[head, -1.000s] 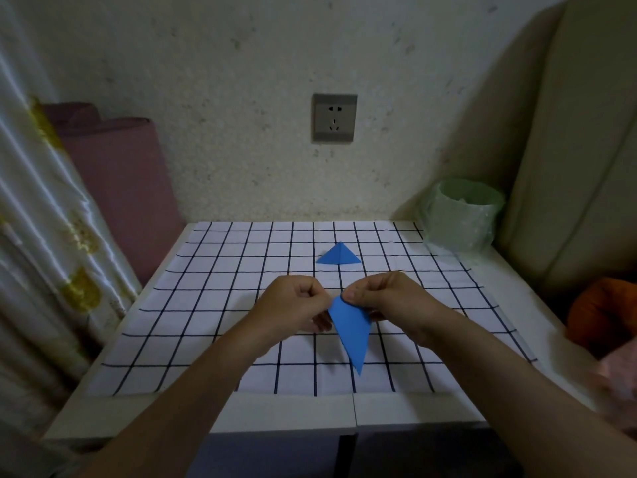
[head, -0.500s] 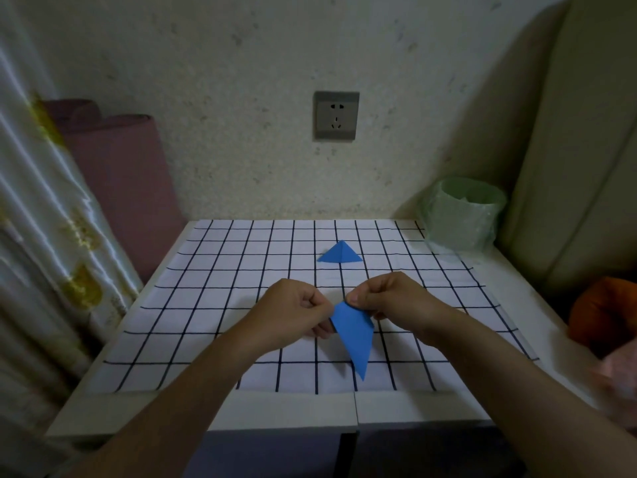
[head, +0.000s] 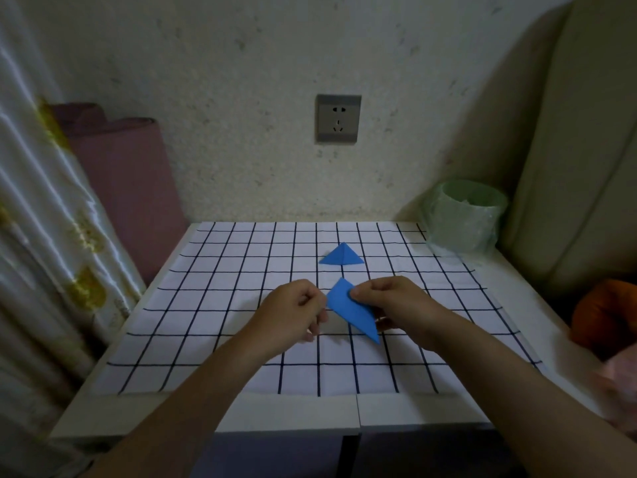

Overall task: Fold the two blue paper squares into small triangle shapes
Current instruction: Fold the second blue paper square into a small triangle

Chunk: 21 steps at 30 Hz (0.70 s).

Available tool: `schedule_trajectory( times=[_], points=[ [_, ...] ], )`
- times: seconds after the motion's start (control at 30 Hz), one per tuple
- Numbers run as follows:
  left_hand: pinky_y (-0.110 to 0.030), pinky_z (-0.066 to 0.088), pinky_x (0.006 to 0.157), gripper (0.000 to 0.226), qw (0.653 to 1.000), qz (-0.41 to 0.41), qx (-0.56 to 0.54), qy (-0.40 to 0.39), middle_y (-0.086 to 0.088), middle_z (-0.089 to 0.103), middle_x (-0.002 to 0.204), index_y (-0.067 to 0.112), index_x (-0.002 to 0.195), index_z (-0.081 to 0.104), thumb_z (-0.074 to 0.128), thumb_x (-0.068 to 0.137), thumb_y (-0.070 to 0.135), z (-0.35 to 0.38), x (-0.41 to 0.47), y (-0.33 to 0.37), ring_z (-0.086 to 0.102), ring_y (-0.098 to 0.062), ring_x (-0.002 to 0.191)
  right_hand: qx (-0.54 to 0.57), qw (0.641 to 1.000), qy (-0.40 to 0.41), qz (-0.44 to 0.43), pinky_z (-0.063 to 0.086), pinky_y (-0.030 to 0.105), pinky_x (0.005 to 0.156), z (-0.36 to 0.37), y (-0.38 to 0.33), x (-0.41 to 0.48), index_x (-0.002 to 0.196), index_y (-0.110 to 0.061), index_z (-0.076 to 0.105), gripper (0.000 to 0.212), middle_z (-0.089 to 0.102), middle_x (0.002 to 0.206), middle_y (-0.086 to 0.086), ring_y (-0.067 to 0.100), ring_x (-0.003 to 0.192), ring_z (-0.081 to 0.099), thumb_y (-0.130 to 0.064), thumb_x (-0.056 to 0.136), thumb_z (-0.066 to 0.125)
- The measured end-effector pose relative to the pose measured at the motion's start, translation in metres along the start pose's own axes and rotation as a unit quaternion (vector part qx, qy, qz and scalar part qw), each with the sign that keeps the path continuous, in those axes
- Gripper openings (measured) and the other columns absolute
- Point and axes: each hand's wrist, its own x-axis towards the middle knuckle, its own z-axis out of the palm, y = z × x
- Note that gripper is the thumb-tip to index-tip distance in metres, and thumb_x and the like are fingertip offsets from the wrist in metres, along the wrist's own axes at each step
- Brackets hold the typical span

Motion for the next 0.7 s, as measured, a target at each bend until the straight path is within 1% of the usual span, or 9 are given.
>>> schedule_trajectory(
  times=[0.03, 0.1, 0.13, 0.2, 0.33, 0.47, 0.53, 0.6, 0.7],
  points=[
    [-0.032, 0.06, 0.077, 0.013, 0.998, 0.035, 0.058, -0.002, 0.012, 0.067, 0.105, 0.03, 0.106, 0.06, 0.058, 0.094, 0.025, 0.0, 0.0, -0.004, 0.065, -0.002, 0.089, 0.002, 1.0, 0.007, 0.002, 0.054, 0.022, 0.064, 0.0, 0.0, 0.0, 0.096, -0.02, 0.076, 0.02, 0.076, 0.089, -0.001, 0.012, 0.077, 0.073, -0.037, 0.088, 0.069],
    [-0.016, 0.051, 0.083, 0.046, 0.981, 0.137, 0.135, -0.018, 0.025, 0.049, 0.128, 0.046, 0.125, 0.046, 0.063, 0.088, 0.024, 0.003, 0.0, -0.009, 0.051, 0.009, 0.113, -0.001, 1.0, 0.014, 0.003, 0.054, 0.023, 0.064, 0.0, 0.001, 0.0, 0.097, -0.022, 0.075, 0.019, 0.076, 0.089, -0.001, 0.013, 0.076, 0.072, -0.037, 0.088, 0.069],
    [-0.012, 0.049, 0.084, 0.053, 0.973, 0.18, 0.144, -0.023, 0.029, 0.045, 0.129, 0.05, 0.127, 0.043, 0.066, 0.085, 0.026, 0.005, -0.001, -0.008, 0.046, 0.01, 0.117, -0.001, 1.0, 0.013, 0.0, 0.054, 0.024, 0.066, 0.0, 0.001, 0.0, 0.099, -0.023, 0.075, 0.02, 0.076, 0.089, 0.0, 0.014, 0.077, 0.072, -0.038, 0.087, 0.07],
    [-0.01, 0.047, 0.085, 0.051, 0.965, 0.229, 0.128, -0.015, 0.031, 0.048, 0.122, 0.053, 0.123, 0.047, 0.07, 0.082, 0.035, 0.01, -0.001, -0.005, 0.049, 0.008, 0.115, 0.008, 1.0, 0.01, -0.011, 0.054, 0.027, 0.068, 0.0, -0.001, 0.0, 0.1, -0.026, 0.074, 0.02, 0.075, 0.091, 0.002, 0.016, 0.079, 0.071, -0.04, 0.085, 0.072],
    [-0.021, 0.054, 0.083, 0.03, 0.976, 0.184, 0.113, 0.027, 0.032, 0.063, 0.101, 0.041, 0.12, 0.064, 0.066, 0.09, 0.034, 0.013, 0.004, -0.007, 0.061, 0.008, 0.095, 0.023, 0.999, 0.034, -0.01, 0.054, 0.03, 0.064, -0.001, -0.002, 0.0, 0.112, -0.034, 0.064, 0.031, 0.073, 0.096, 0.006, 0.016, 0.07, 0.07, -0.043, 0.083, 0.072],
    [-0.028, 0.059, 0.075, 0.028, 0.987, 0.125, 0.086, 0.044, 0.018, 0.071, 0.089, 0.038, 0.12, 0.067, 0.062, 0.093, 0.032, 0.019, 0.004, -0.008, 0.067, -0.004, 0.079, 0.038, 0.999, 0.035, -0.001, 0.054, 0.027, 0.059, 0.002, 0.002, 0.0, 0.115, -0.038, 0.06, 0.032, 0.071, 0.098, 0.003, 0.014, 0.065, 0.07, -0.045, 0.086, 0.069],
    [-0.03, 0.06, 0.075, 0.027, 0.995, 0.085, 0.035, 0.049, 0.014, 0.072, 0.089, 0.033, 0.118, 0.068, 0.062, 0.093, 0.025, 0.022, 0.006, -0.008, 0.07, -0.007, 0.079, 0.039, 0.999, 0.033, -0.001, 0.054, 0.026, 0.058, 0.003, 0.003, 0.0, 0.111, -0.04, 0.059, 0.025, 0.07, 0.097, 0.003, 0.015, 0.065, 0.071, -0.046, 0.087, 0.067],
    [-0.028, 0.061, 0.078, 0.026, 0.997, 0.054, -0.031, 0.053, 0.015, 0.072, 0.091, 0.026, 0.116, 0.07, 0.062, 0.093, 0.018, 0.024, 0.007, -0.008, 0.071, -0.004, 0.085, 0.034, 0.999, 0.028, -0.006, 0.056, 0.027, 0.06, 0.004, 0.004, 0.0, 0.109, -0.04, 0.059, 0.021, 0.07, 0.099, 0.004, 0.016, 0.068, 0.071, -0.047, 0.09, 0.063],
    [-0.023, 0.06, 0.072, 0.021, 0.994, 0.053, -0.069, 0.064, 0.017, 0.073, 0.085, 0.033, 0.102, 0.074, 0.061, 0.094, 0.019, 0.026, 0.008, -0.007, 0.071, -0.002, 0.084, 0.05, 0.999, 0.007, -0.013, 0.056, 0.03, 0.063, 0.004, 0.005, -0.001, 0.112, -0.034, 0.059, 0.025, 0.072, 0.101, 0.007, 0.02, 0.072, 0.07, -0.051, 0.095, 0.052]
  ],
)
